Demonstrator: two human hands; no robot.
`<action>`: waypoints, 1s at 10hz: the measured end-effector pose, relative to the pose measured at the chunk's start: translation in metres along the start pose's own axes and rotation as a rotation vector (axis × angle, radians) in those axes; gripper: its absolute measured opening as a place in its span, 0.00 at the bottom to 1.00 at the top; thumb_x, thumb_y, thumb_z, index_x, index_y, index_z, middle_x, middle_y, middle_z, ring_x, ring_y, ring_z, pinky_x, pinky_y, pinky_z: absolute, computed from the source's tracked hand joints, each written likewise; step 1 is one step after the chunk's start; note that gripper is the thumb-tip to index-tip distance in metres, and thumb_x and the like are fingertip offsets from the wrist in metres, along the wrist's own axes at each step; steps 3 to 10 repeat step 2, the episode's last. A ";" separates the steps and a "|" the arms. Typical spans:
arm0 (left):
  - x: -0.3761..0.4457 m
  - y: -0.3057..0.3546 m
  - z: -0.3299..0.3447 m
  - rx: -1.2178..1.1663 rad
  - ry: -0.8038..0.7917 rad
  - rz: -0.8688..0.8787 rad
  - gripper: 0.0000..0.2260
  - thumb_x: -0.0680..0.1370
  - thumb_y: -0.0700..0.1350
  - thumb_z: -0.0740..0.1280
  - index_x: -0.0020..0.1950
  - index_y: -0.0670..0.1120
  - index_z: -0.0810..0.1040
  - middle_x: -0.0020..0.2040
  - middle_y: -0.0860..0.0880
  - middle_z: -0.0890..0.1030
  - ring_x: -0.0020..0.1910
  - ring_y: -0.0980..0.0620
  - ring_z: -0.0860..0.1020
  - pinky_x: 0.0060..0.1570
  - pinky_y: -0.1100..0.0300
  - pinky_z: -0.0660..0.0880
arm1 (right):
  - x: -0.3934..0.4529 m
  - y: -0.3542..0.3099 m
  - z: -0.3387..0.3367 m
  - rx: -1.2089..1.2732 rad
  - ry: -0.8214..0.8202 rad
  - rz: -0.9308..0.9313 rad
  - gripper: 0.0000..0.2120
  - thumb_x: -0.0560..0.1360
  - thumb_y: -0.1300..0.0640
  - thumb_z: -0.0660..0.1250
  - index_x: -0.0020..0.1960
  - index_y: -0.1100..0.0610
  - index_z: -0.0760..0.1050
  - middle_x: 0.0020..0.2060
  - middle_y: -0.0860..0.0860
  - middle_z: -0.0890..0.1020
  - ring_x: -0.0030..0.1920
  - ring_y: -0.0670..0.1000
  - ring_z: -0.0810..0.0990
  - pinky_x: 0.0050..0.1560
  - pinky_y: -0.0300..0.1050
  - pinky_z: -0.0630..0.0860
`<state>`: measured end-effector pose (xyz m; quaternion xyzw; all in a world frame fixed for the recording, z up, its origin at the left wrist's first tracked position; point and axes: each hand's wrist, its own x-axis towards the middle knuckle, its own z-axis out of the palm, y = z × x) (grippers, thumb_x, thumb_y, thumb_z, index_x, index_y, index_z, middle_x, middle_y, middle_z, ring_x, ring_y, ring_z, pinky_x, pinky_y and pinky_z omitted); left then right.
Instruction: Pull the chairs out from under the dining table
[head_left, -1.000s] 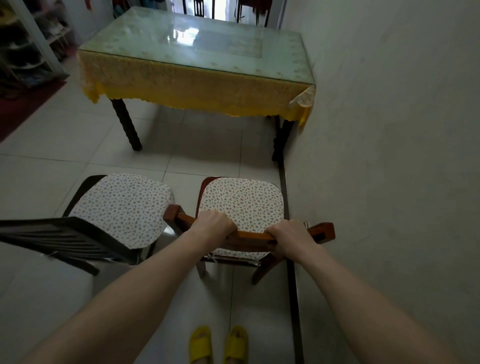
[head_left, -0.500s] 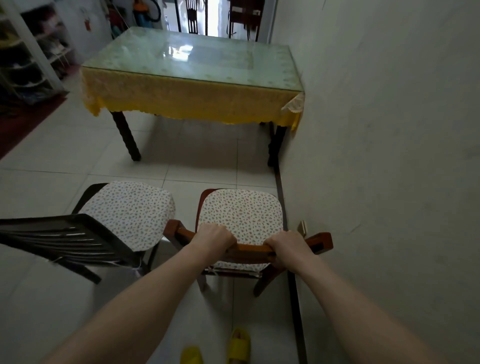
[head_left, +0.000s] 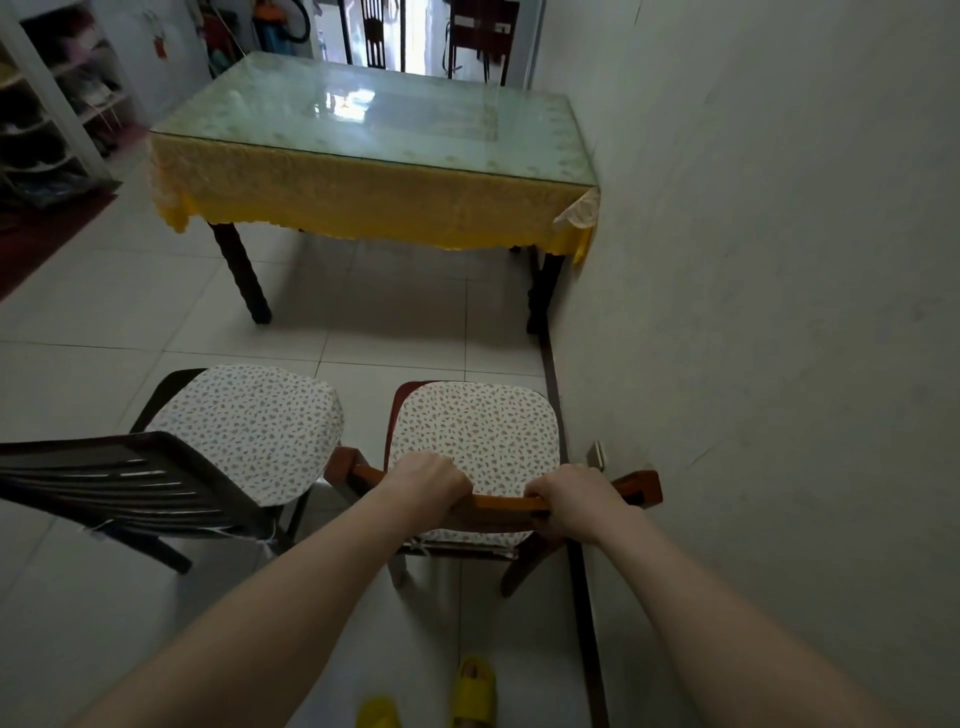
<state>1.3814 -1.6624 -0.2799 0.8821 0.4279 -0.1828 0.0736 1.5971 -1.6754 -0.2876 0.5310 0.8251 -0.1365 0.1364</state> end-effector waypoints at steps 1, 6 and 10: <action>0.000 -0.003 -0.003 -0.052 -0.009 0.006 0.26 0.74 0.69 0.60 0.55 0.49 0.80 0.45 0.47 0.81 0.43 0.47 0.78 0.38 0.55 0.73 | 0.001 -0.001 -0.006 0.137 -0.134 0.089 0.15 0.67 0.38 0.71 0.46 0.47 0.79 0.39 0.46 0.79 0.42 0.49 0.78 0.37 0.44 0.73; 0.004 -0.014 -0.016 -0.146 0.073 -0.040 0.35 0.71 0.75 0.52 0.60 0.50 0.79 0.47 0.48 0.83 0.45 0.48 0.79 0.41 0.55 0.74 | 0.008 -0.005 -0.026 0.242 -0.175 0.103 0.37 0.57 0.21 0.64 0.56 0.44 0.78 0.50 0.46 0.81 0.50 0.49 0.78 0.47 0.47 0.76; 0.004 -0.014 -0.016 -0.146 0.073 -0.040 0.35 0.71 0.75 0.52 0.60 0.50 0.79 0.47 0.48 0.83 0.45 0.48 0.79 0.41 0.55 0.74 | 0.008 -0.005 -0.026 0.242 -0.175 0.103 0.37 0.57 0.21 0.64 0.56 0.44 0.78 0.50 0.46 0.81 0.50 0.49 0.78 0.47 0.47 0.76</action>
